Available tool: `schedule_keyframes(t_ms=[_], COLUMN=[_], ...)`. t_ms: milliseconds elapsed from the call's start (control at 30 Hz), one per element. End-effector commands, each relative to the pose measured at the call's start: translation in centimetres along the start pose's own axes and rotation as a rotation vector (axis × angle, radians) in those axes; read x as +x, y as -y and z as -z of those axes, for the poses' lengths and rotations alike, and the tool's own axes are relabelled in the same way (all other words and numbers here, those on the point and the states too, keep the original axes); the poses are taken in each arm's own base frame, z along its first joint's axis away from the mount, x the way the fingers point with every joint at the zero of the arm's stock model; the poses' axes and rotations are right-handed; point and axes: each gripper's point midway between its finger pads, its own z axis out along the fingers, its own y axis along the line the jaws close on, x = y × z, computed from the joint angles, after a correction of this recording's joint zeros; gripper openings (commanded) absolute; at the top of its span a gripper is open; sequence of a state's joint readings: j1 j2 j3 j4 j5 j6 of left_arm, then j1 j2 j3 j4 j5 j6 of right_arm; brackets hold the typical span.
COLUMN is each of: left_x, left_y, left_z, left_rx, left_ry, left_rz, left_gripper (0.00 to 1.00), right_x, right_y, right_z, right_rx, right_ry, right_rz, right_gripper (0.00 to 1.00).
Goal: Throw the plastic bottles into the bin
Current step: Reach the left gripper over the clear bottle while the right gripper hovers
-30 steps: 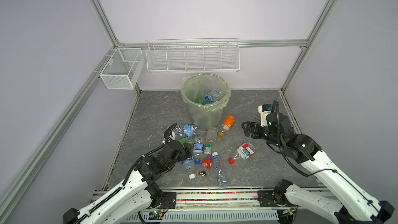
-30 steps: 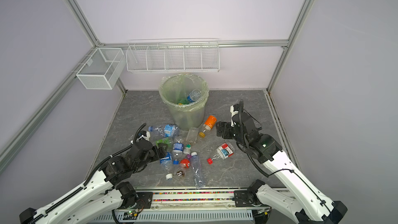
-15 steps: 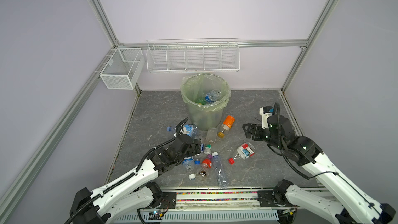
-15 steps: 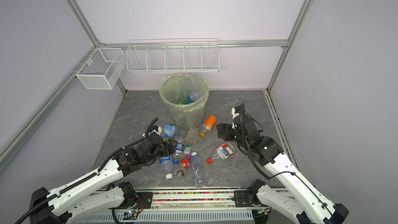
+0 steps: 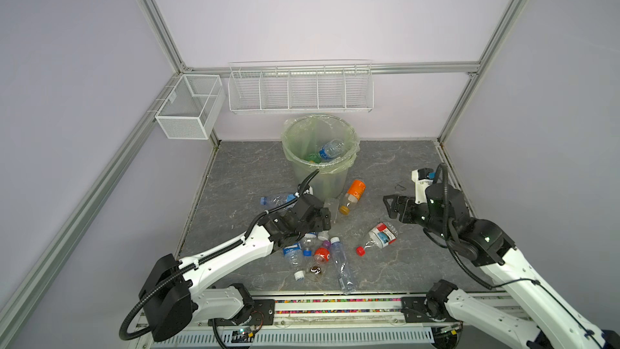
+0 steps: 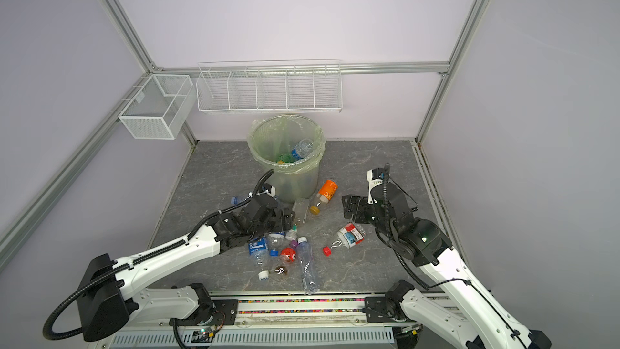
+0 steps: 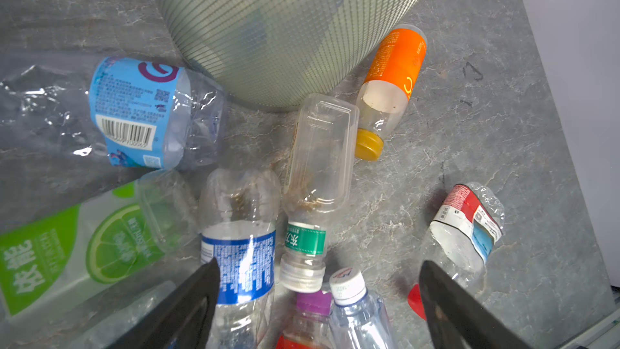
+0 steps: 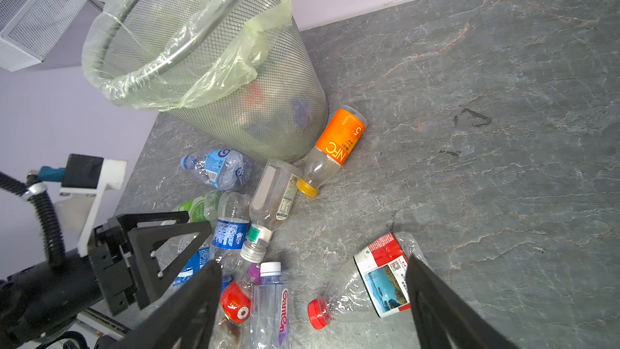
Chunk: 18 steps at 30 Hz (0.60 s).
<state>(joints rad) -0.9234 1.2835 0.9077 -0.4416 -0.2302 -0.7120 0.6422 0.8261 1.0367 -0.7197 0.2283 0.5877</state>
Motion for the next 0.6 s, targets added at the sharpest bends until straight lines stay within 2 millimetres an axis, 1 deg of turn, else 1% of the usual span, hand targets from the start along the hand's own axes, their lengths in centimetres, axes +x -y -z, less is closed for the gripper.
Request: schedule_keyframes(t_ms=[0,233,567], left_x=[-1.0,-0.4,-0.6], left_y=[1.5,2.0,2.4], left_z=[-0.6,-3.1,-5.4], left_rx=[0.017,0.001,-0.007], left_ry=[0.008,-0.027,0.007], left_rz=[-0.053,-0.108,-0.178], left_gripper=[0.92,0.92,0.93], right_x=[1.0,1.6,2.1], right_y=[1.3,2.3,3.1], right_z=[0.3,1.0,1.5], right_rx=[0.041,0.063,0.086], right_ry=[-0.014,-0.011,-0.008], right_rz=[-0.008,-0.008,-0.006], right_gripper=[0.88,0.88,0.88])
